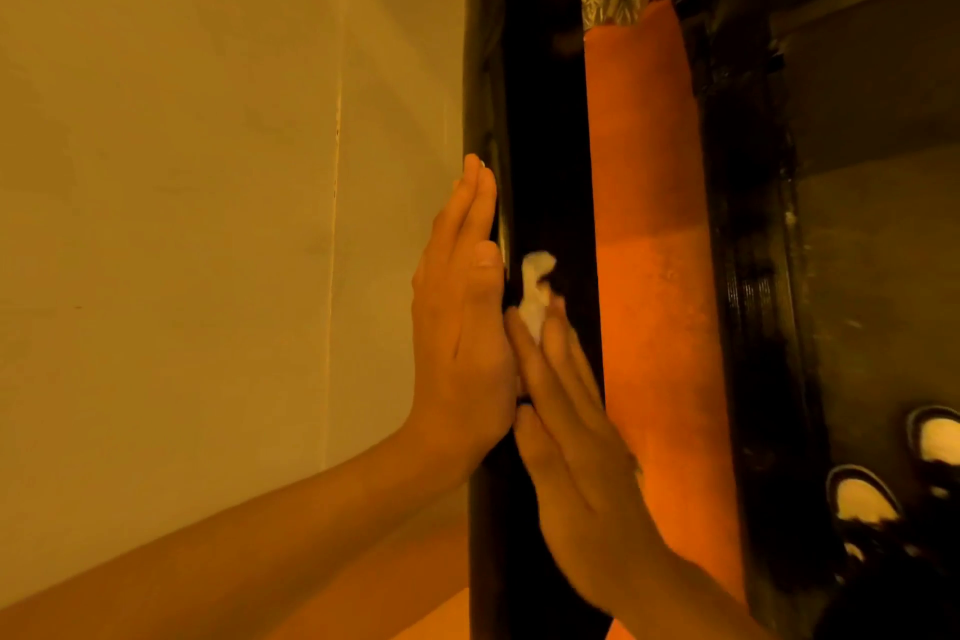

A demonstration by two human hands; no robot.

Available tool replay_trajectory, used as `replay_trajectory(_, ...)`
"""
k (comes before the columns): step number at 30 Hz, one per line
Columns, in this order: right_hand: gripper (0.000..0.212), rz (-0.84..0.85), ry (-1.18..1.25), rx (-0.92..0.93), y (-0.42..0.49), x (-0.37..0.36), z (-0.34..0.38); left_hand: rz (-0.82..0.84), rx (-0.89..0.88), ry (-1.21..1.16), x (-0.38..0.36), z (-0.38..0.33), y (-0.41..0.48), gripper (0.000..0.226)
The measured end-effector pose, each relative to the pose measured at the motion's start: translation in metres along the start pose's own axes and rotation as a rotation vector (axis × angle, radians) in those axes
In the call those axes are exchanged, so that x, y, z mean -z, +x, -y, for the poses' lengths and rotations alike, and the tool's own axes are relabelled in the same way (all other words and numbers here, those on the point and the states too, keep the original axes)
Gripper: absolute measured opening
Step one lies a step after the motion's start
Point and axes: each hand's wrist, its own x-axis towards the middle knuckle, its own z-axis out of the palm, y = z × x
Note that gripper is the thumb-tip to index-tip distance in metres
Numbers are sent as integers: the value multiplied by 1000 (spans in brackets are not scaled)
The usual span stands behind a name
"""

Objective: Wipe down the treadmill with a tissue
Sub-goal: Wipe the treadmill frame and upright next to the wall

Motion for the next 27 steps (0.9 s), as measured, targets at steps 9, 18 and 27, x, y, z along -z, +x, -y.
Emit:
replay_trajectory(9, 54, -99, -46, -133, 138, 35, -29, 15, -53, 132, 0, 4, 1, 56)
replay_trajectory(18, 48, -49, 22, -261, 2, -1, -23, 1, -50, 168, -1, 1, 1, 61)
replay_trajectory(27, 54, -121, -124, -103, 88, 23, -51, -12, -23, 145, -2, -1, 0, 66)
